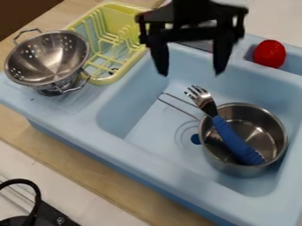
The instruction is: Put the red ball in the back of the sink
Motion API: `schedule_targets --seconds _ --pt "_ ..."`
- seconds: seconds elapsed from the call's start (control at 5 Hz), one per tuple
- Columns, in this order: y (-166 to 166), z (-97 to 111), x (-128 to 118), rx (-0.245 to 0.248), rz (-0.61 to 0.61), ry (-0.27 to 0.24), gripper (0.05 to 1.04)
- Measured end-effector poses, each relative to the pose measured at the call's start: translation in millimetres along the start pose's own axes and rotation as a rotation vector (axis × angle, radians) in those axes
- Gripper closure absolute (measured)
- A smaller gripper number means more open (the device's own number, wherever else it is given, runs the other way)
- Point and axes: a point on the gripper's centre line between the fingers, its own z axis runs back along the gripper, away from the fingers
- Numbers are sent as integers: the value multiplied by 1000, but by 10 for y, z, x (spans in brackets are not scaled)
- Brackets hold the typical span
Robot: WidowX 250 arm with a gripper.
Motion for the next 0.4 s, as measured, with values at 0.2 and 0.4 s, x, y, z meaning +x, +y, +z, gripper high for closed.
schedule_targets --seconds 0.2,0.4 --pt "-28 -21 -161 7 -178 27 85" --pt "-67 -21 -309 29 -278 61 85"
